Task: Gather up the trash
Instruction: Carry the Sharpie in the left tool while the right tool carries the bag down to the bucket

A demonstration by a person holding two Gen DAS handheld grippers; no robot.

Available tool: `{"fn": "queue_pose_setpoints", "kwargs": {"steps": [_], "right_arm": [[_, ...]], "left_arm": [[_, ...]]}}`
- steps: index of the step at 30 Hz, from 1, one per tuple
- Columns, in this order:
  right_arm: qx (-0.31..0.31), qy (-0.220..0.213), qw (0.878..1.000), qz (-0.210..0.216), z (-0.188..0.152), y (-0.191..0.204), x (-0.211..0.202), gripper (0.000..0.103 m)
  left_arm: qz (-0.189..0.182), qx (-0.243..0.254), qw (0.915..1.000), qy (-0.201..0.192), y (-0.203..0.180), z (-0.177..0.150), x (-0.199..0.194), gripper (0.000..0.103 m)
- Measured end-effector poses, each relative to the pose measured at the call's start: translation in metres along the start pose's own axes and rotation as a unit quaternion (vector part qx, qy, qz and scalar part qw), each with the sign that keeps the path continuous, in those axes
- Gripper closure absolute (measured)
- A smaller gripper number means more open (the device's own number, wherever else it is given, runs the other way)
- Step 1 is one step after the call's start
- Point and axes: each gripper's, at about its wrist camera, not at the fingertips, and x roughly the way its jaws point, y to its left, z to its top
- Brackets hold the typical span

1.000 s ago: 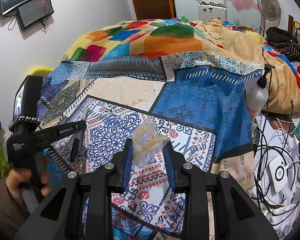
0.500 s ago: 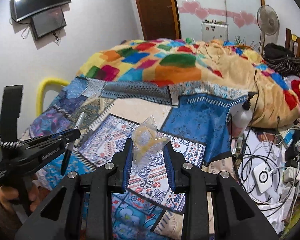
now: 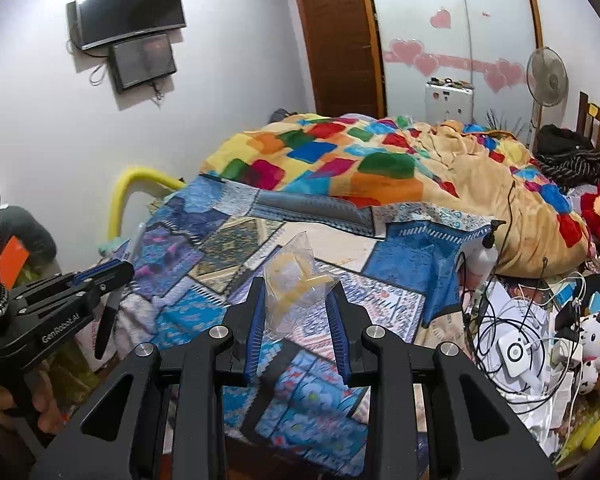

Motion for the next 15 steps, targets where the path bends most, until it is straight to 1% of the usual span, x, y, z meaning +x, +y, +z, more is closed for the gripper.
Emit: {"fn": "queue_pose_setpoints", "kwargs": {"steps": [7, 11, 15], "right_arm": [[-0.028, -0.002, 0.999, 0.023, -0.018, 0.046, -0.03, 0.076], [-0.053, 0.001, 0.998, 0.045, -0.03, 0.079, -0.041, 0.076], [-0.082, 0.01, 0.994, 0.066, -0.043, 0.113, -0.043, 0.076]], "left_arm": [[0.019, -0.01, 0.9995, -0.022, 0.033, -0.028, -0.064, 0.094], [0.033, -0.023, 0.9989, -0.025, 0.058, -0.048, -0.089, 0.093], [0.052, -0.046, 0.9973, -0.022, 0.091, -0.07, -0.107, 0.093]]}}
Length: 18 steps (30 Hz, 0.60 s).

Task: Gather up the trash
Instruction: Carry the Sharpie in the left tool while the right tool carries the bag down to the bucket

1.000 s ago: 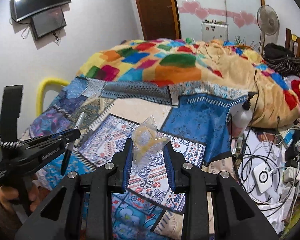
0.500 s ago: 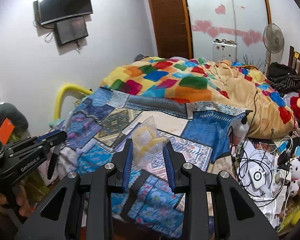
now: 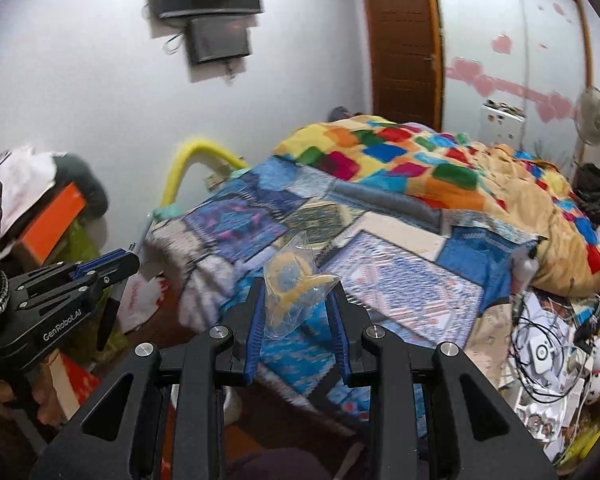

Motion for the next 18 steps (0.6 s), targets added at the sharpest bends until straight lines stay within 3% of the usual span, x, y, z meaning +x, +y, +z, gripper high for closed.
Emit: {"fn": "queue_pose_setpoints", "kwargs": {"steps": [11, 18], "right_arm": [[-0.065, 0.055, 0.995, 0.055, -0.025, 0.085, 0.037, 0.076], [-0.087, 0.128, 0.985, 0.081, -0.053, 0.127, 0.08, 0.076]], "left_arm": [[0.06, -0.071, 0.9952, 0.032, 0.103, -0.061, -0.017, 0.093], [0.073, -0.116, 0.9874, 0.079, 0.155, -0.107, 0.005, 0.093]]}}
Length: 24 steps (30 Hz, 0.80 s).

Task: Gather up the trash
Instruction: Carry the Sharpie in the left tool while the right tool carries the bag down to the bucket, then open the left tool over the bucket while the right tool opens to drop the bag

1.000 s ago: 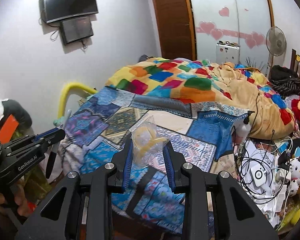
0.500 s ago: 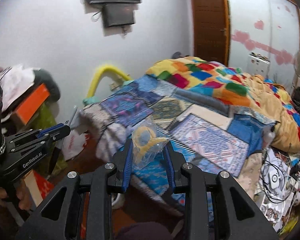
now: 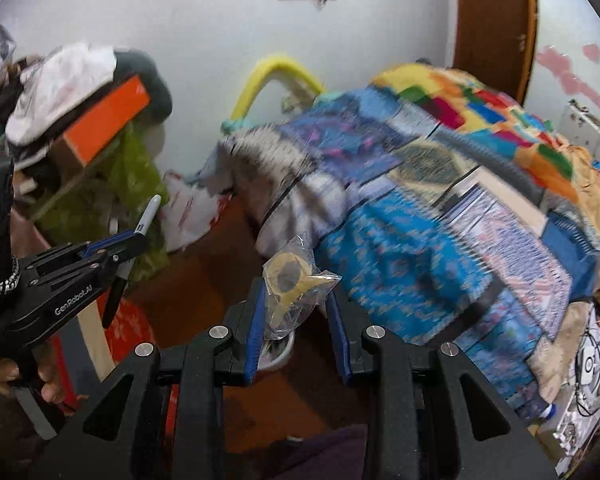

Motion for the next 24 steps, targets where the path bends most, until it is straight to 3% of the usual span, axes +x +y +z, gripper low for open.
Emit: {"fn": "queue_pose_setpoints", "kwargs": {"steps": [6, 14, 19, 24], "right_arm": [[-0.003, 0.085, 0.996, 0.026, -0.01, 0.02, 0.065, 0.076], [-0.028, 0.194, 0.98, 0.042, -0.033, 0.045, 0.155, 0.076], [-0.04, 0.226, 0.971, 0.058, -0.038, 0.054, 0.188, 0.076], [-0.06, 0.23, 0.969, 0.063, -0.026, 0.061, 0.215, 0.075]], "left_arm": [[-0.01, -0.045, 0.9974, 0.055, 0.033, -0.023, 0.043, 0.093], [0.001, -0.086, 0.9866, 0.139, 0.065, -0.06, 0.112, 0.094], [0.011, -0.097, 0.9786, 0.181, 0.08, -0.075, 0.149, 0.093], [0.01, -0.11, 0.9729, 0.203, 0.09, -0.073, 0.172, 0.094]]}}
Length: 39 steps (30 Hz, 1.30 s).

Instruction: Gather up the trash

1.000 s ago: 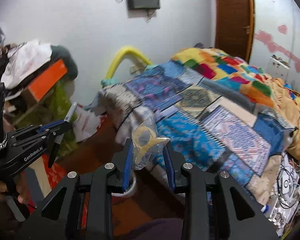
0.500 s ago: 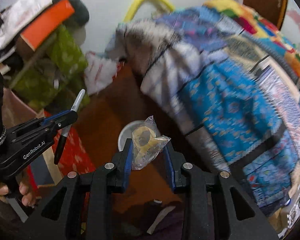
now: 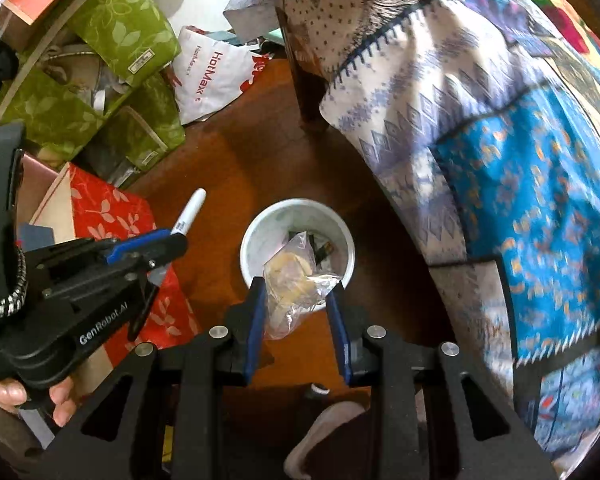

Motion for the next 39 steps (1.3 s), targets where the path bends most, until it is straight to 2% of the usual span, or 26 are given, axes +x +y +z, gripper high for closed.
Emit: {"fn": "queue_pose_setpoints", "kwargs": {"steps": [3, 6, 10, 15, 18, 22, 25, 30, 35, 39], "right_arm": [[-0.007, 0.007, 1.0, 0.019, 0.01, -0.001, 0.01, 0.074], [0.0, 0.03, 0.999, 0.034, 0.017, -0.004, 0.023, 0.067], [0.013, 0.04, 0.999, 0.024, 0.017, -0.01, 0.026, 0.064], [0.017, 0.032, 0.999, 0.025, 0.013, -0.015, 0.013, 0.064], [0.025, 0.014, 0.999, 0.025, 0.008, -0.019, -0.007, 0.064], [0.033, -0.029, 0.999, 0.012, 0.001, -0.023, -0.045, 0.064], [0.039, -0.076, 0.996, -0.001, -0.008, -0.024, -0.084, 0.064], [0.045, -0.157, 0.986, -0.037, -0.032, -0.025, -0.151, 0.064], [0.067, -0.25, 0.964, -0.066, -0.069, -0.023, -0.222, 0.064], [0.087, -0.319, 0.939, -0.096, -0.099, -0.021, -0.274, 0.064]], "left_arm": [[-0.003, -0.008, 0.9999, 0.007, 0.003, 0.011, 0.009, 0.093], [-0.008, -0.022, 0.9994, 0.024, 0.007, 0.021, 0.016, 0.09], [0.006, -0.021, 0.9996, 0.018, 0.007, 0.025, 0.015, 0.086], [0.009, -0.015, 0.9998, 0.009, 0.006, 0.02, 0.003, 0.086], [0.01, -0.005, 0.9999, -0.007, 0.001, 0.014, -0.014, 0.086], [0.009, 0.018, 0.9988, -0.045, -0.013, 0.008, -0.051, 0.086], [0.005, 0.035, 0.9964, -0.078, -0.026, 0.005, -0.081, 0.086], [-0.014, 0.066, 0.9869, -0.146, -0.053, -0.004, -0.142, 0.086], [-0.046, 0.105, 0.9692, -0.218, -0.087, -0.023, -0.208, 0.086], [-0.082, 0.138, 0.9486, -0.273, -0.11, -0.044, -0.262, 0.086]]}}
